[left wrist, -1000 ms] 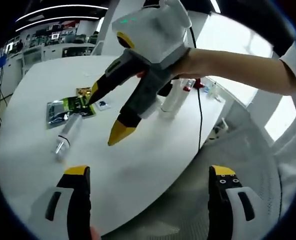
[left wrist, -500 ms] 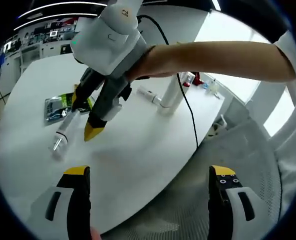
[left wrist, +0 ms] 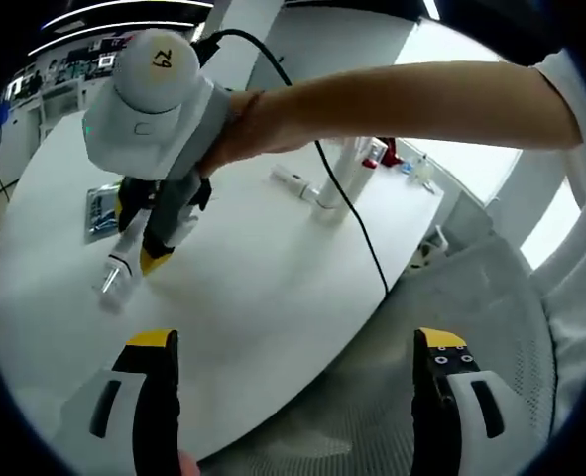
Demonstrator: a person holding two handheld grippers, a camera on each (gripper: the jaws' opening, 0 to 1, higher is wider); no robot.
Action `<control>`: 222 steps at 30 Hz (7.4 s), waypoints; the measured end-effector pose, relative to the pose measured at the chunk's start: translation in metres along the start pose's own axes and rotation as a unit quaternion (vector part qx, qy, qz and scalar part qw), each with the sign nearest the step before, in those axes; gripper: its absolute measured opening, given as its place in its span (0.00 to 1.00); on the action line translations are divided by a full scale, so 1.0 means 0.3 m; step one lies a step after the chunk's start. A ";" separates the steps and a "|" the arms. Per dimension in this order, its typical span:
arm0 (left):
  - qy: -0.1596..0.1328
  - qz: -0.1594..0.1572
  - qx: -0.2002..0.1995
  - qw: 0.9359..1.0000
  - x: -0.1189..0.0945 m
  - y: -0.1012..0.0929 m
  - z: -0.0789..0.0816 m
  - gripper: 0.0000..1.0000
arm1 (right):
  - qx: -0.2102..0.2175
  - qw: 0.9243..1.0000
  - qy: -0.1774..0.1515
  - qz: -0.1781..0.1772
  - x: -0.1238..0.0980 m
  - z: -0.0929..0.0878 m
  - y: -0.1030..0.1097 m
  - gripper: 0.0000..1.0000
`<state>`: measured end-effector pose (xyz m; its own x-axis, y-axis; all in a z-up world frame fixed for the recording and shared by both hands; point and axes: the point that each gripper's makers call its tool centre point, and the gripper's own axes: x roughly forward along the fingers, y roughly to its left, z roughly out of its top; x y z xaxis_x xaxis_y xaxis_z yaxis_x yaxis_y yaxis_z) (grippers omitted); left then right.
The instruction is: Arrange the skincare products in the storage area until every visible bottle or jar stands upright without overlapping.
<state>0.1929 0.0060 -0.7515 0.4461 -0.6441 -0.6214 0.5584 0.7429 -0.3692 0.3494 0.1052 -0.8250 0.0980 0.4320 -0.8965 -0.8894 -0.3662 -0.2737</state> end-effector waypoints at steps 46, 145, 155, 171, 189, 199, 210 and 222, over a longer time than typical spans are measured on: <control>-0.021 0.003 0.006 1.000 -0.008 -0.004 0.029 0.90 | 0.138 0.990 0.011 0.006 -0.107 -0.079 0.197 0.18; -0.176 -0.192 0.016 0.965 -0.244 -0.209 0.313 0.19 | 0.454 0.732 -0.507 -0.043 -0.899 0.278 0.266 0.21; -0.194 -0.007 0.014 0.981 -0.215 -0.085 0.356 0.30 | 0.550 0.699 -0.430 -0.151 -0.845 0.181 0.174 0.21; -0.166 0.141 0.107 0.970 -0.207 -0.011 0.340 0.23 | 0.552 0.711 -0.375 -0.222 -0.773 0.246 0.168 0.21; -0.213 -0.175 0.029 0.961 -0.292 -0.210 0.390 0.19 | 0.437 0.746 -0.501 -0.046 -0.957 0.325 0.221 0.27; -0.170 -0.335 0.003 0.927 -0.364 -0.331 0.336 0.18 | 0.383 0.745 -0.543 0.048 -1.066 0.391 0.265 0.24; -0.163 -0.296 0.091 0.937 -0.310 -0.340 0.296 0.17 | 0.312 0.805 -0.503 0.039 -1.064 0.390 0.328 0.21; -0.065 -0.168 0.165 0.970 -0.138 -0.240 0.212 0.20 | 0.258 0.885 -0.389 -0.009 -0.922 0.315 0.385 0.20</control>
<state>0.1787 -0.0324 -0.6553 0.2726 -0.8732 -0.4040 0.8715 0.4020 -0.2810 0.1774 0.0213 -0.5756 -0.0447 0.9434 -0.3287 -0.9959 -0.0161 0.0892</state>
